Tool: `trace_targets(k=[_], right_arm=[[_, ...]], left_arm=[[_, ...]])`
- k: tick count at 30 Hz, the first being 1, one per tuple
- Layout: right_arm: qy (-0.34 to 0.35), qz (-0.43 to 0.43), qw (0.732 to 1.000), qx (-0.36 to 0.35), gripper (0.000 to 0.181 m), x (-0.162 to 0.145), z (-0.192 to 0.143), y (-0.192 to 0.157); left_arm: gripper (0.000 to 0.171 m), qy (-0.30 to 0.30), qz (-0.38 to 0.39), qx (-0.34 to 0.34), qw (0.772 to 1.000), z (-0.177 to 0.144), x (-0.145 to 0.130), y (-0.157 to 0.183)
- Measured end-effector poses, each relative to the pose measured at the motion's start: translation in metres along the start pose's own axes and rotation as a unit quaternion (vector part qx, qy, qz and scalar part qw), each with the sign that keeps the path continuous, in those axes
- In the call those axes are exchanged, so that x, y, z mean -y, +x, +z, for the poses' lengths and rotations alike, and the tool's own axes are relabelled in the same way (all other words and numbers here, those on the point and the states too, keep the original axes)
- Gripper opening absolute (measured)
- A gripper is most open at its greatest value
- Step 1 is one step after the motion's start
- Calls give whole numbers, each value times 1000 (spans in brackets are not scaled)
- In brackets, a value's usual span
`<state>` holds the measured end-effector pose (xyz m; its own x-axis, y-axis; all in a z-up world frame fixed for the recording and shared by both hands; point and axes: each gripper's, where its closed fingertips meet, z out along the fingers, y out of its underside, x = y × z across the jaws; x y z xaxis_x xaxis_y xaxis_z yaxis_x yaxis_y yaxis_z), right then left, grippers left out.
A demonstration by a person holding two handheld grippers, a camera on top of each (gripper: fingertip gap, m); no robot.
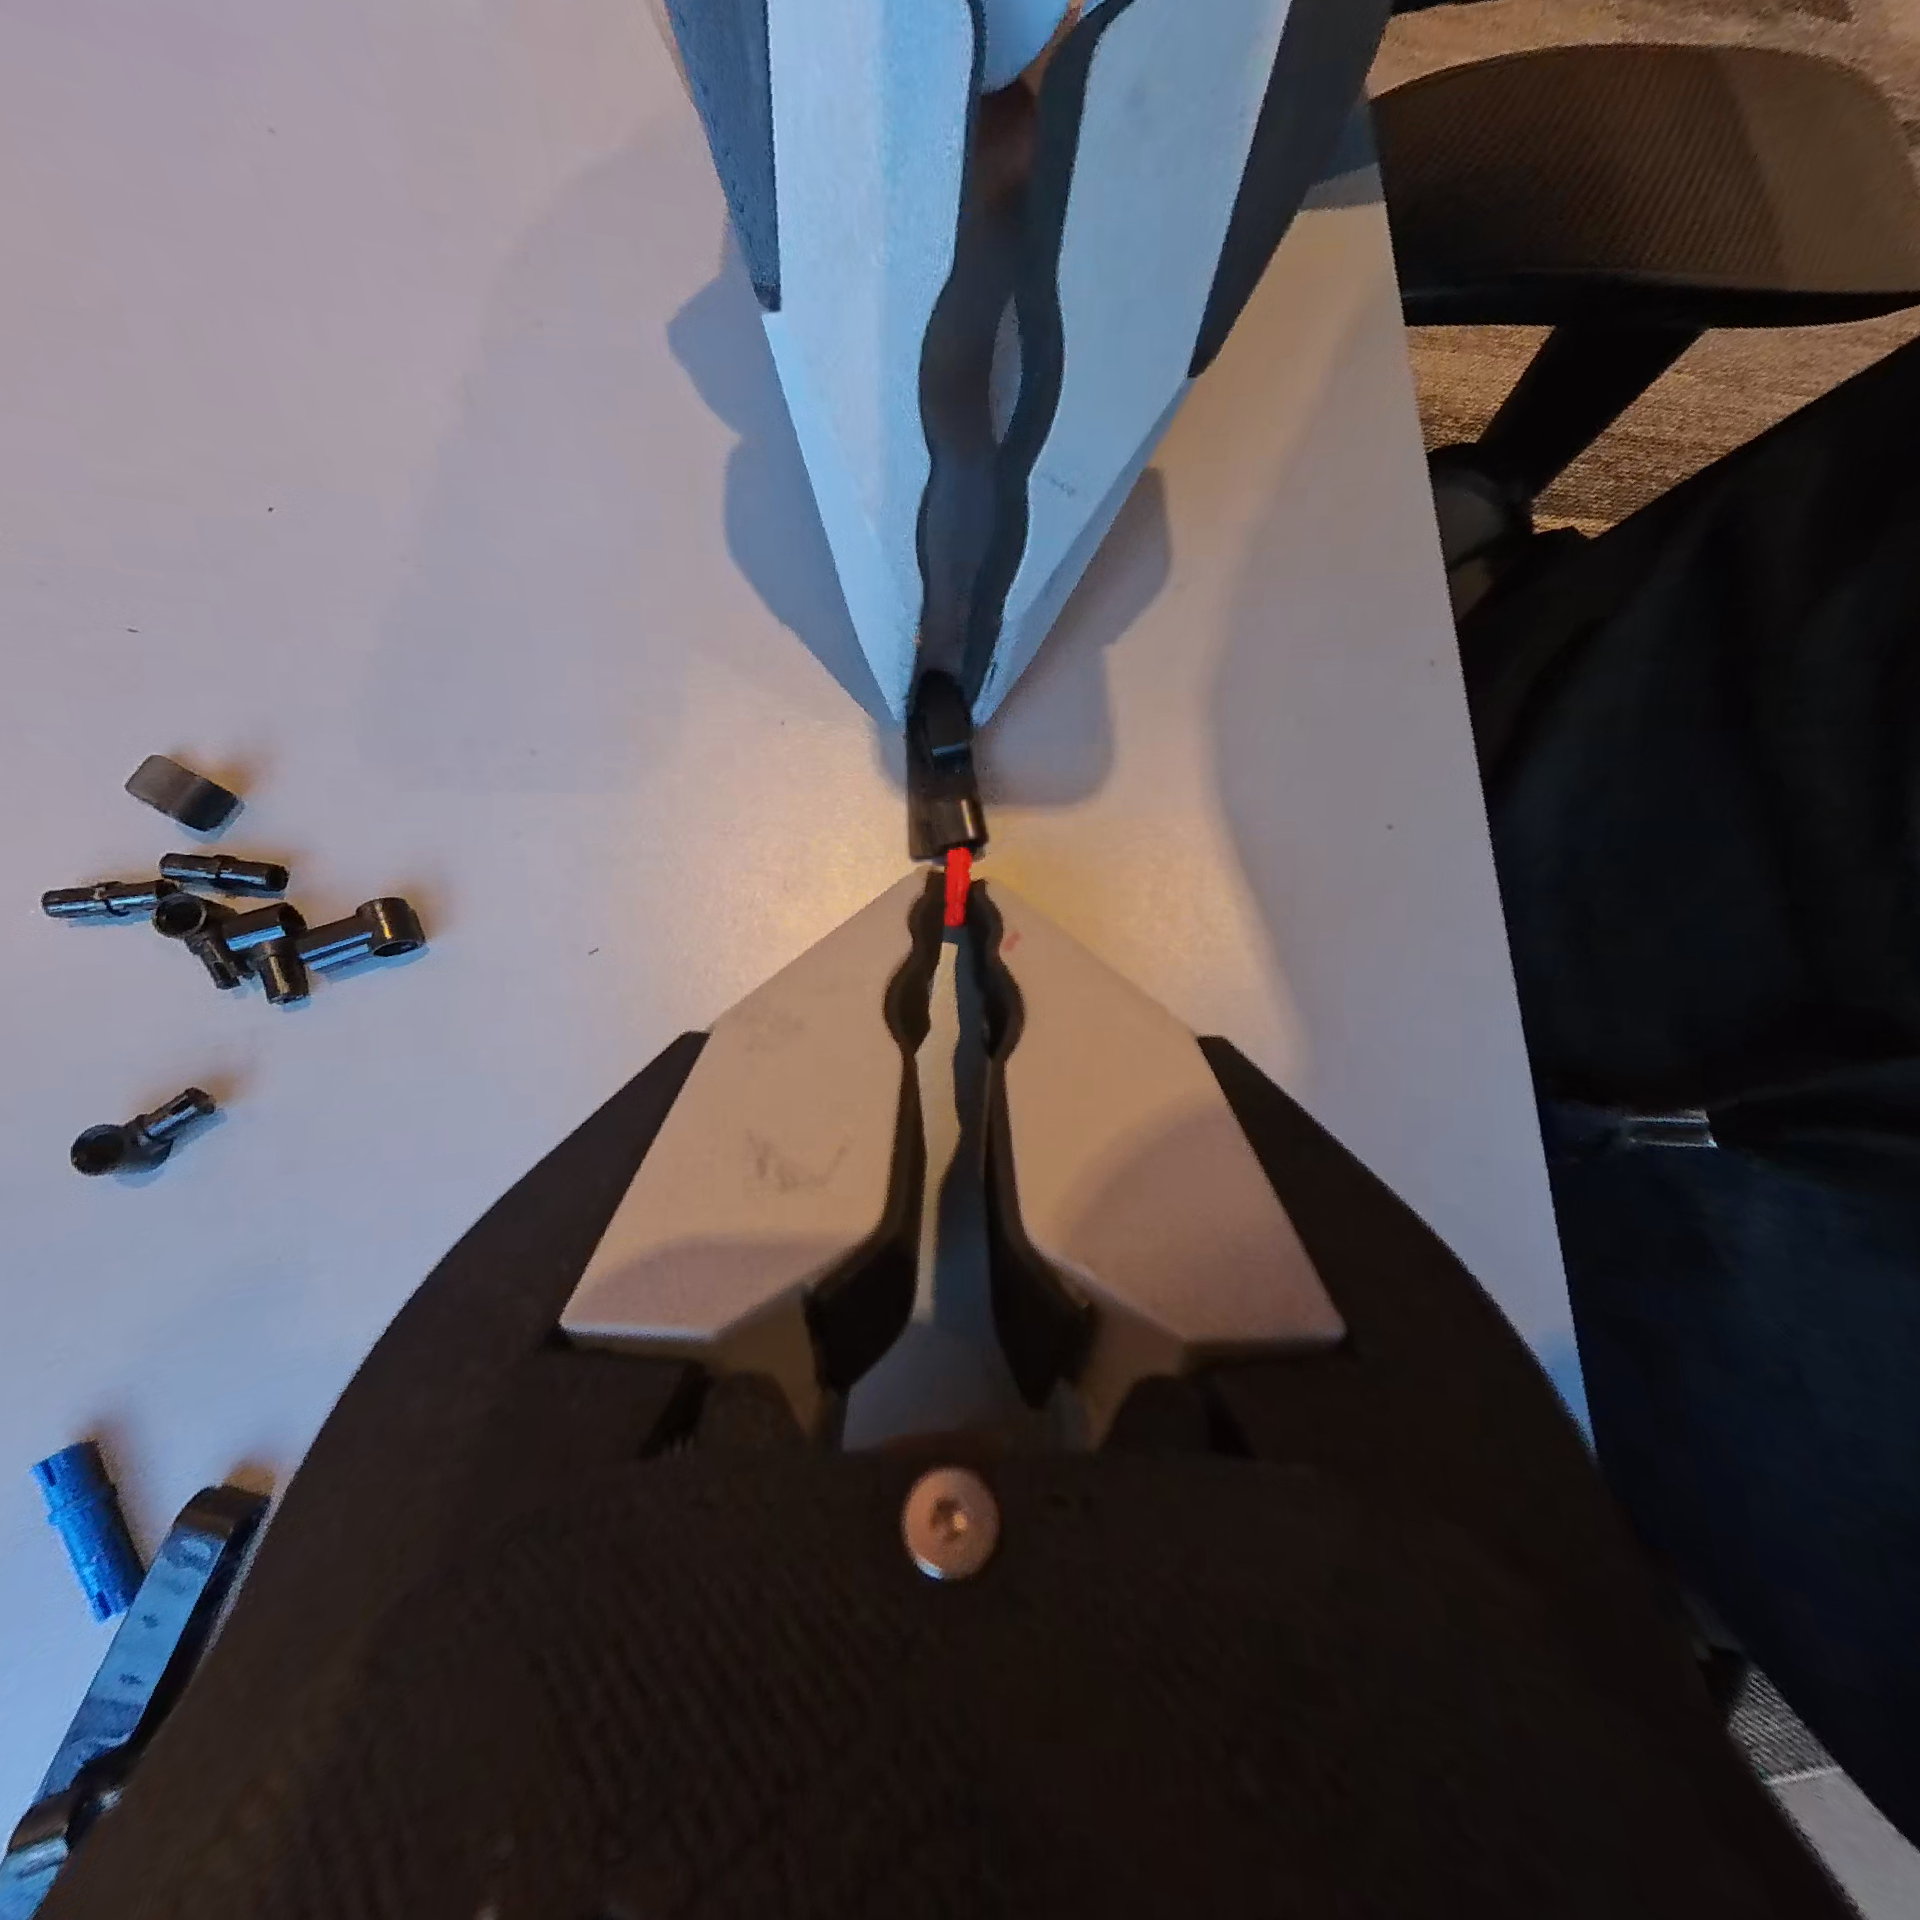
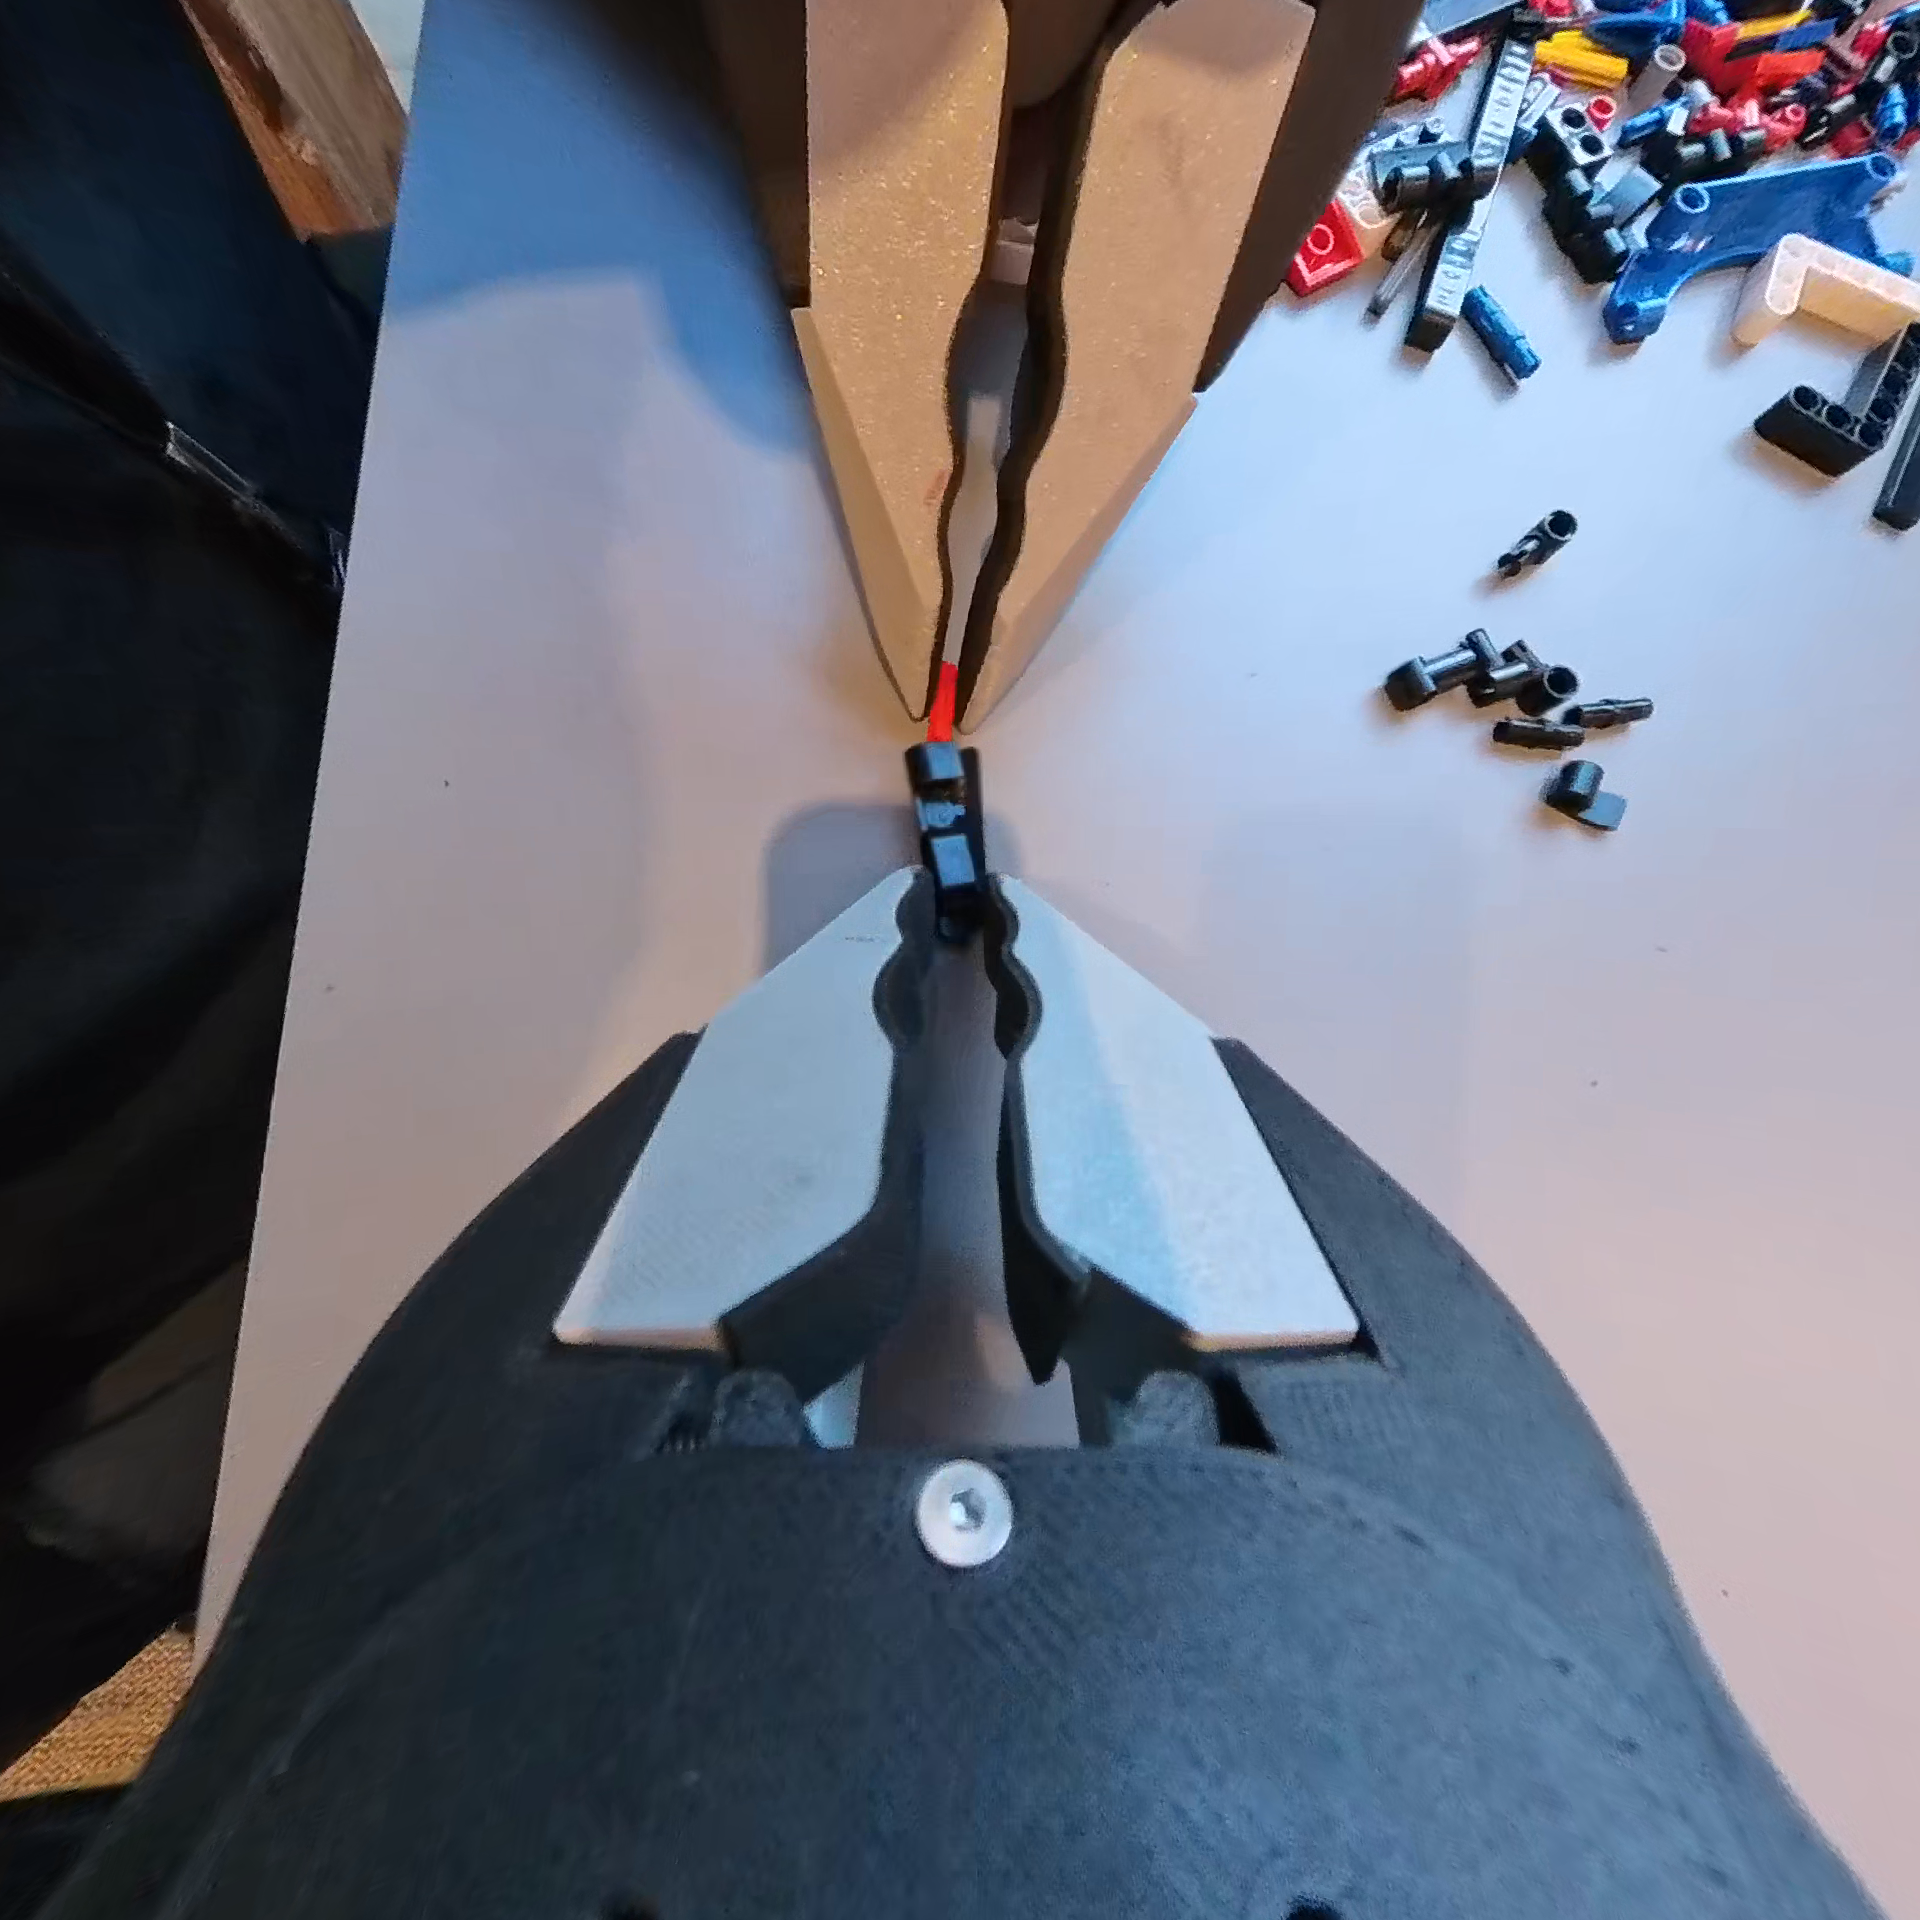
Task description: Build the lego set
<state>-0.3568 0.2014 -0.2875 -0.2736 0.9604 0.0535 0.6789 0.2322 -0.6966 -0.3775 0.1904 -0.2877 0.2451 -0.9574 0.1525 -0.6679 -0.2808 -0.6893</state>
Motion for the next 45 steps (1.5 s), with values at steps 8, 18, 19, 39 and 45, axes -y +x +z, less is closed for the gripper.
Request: trace_targets(k=[8,18,19,39,45], right_arm=[[0,-7,1000,2,10,5,-1,-2],[-7,-28,1000,-8,6,2,3,-3],[-5,-29,999,-12,6,3,4,-3],[32,8,999,-24,6,3,4,-2],[33,18,999,-20,6,3,4,0]], left_arm=[[0,-1,4,2,1000,0,0,0],[0,0,2,-1,1000,-1,-1,1],[0,0,1,-3,1000,-1,-1,1],[0,3,-22,-7,1000,-3,-2,-1],[0,4,-27,-7,1000,-3,-2,-2]])
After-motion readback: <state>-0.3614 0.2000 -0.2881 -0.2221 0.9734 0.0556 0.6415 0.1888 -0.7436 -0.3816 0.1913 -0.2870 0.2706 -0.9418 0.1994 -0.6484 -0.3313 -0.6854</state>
